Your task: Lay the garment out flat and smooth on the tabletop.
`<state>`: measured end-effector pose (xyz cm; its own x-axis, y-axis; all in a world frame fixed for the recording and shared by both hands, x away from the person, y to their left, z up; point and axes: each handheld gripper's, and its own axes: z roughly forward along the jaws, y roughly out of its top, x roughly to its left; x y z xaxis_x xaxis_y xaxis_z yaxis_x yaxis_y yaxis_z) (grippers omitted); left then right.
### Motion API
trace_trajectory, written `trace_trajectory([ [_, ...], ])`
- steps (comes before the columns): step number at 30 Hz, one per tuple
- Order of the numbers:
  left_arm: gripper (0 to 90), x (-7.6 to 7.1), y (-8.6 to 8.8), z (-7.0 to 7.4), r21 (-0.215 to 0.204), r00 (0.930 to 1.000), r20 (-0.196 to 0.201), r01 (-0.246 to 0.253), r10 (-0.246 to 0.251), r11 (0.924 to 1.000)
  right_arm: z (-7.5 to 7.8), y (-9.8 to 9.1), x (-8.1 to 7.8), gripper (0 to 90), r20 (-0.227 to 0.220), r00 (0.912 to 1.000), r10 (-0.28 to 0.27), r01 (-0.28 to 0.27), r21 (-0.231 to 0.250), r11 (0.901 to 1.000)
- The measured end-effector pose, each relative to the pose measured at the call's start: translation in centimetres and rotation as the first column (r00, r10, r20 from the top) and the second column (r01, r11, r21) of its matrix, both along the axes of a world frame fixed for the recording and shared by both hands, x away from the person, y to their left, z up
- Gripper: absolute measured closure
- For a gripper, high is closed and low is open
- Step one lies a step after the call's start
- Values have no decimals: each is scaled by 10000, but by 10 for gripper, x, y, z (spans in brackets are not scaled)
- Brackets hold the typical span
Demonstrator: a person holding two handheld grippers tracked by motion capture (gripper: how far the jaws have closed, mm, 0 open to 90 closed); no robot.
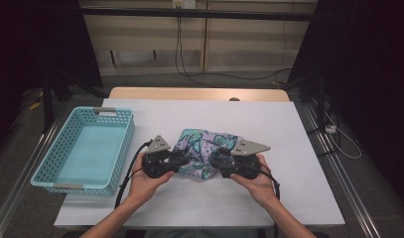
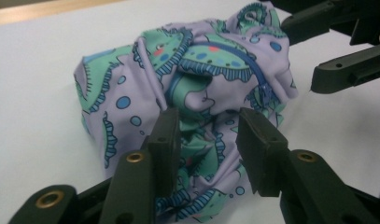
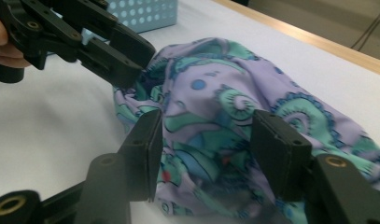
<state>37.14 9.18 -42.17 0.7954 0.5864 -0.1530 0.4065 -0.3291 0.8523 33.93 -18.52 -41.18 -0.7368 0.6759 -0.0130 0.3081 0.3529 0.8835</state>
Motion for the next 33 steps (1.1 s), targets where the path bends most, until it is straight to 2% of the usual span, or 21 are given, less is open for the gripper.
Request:
trace_trajectory([
  [4,560,2,-6,-6,263,9998,-173,111,-107,9996,-1,13,9,397,-84,9997,209,-209,22,9998],
  [8,502,4,-12,-12,602,9995,-238,213,-199,9980,-7,23,19,415,-168,9998,135,-140,-310,9994],
  [10,470,4,-13,-13,599,9994,-266,232,-216,9979,-12,24,24,507,-277,9996,-32,18,-485,9988],
  [12,466,3,-15,-13,712,9993,-235,306,-290,9970,-15,23,27,672,-181,9997,-171,163,-432,9989],
  [13,465,2,-16,-13,714,9994,-174,323,-312,9969,-14,22,27,746,-39,9997,-257,255,-424,9988],
  [16,466,0,-18,-10,670,9993,-58,385,-382,9970,-10,17,27,811,280,9986,-457,465,-303,9985],
  [19,476,-3,-21,-7,597,9986,101,510,-516,9969,-7,9,29,819,422,9966,-713,725,-279,9970],
  [23,482,-7,-28,-5,657,9964,259,785,-803,9947,-1,-9,35,821,549,9898,-1317,1322,-47,9912],
  [26,484,-6,-33,-11,1102,9956,160,901,-924,9898,2,-23,39,820,578,9834,-1718,1714,124,9851],
  [28,515,-6,-35,-16,1360,9951,42,970,-985,9860,3,-31,41,820,547,9789,-1967,1960,178,9804],
  [30,609,-4,-35,-17,1545,9940,-55,1083,-1088,9820,5,-38,42,820,576,9752,-2137,2126,253,9768],
  [33,847,-4,-33,-17,1673,9914,-108,1304,-1304,9773,7,-46,44,820,646,9695,-2363,2347,321,9715],
])
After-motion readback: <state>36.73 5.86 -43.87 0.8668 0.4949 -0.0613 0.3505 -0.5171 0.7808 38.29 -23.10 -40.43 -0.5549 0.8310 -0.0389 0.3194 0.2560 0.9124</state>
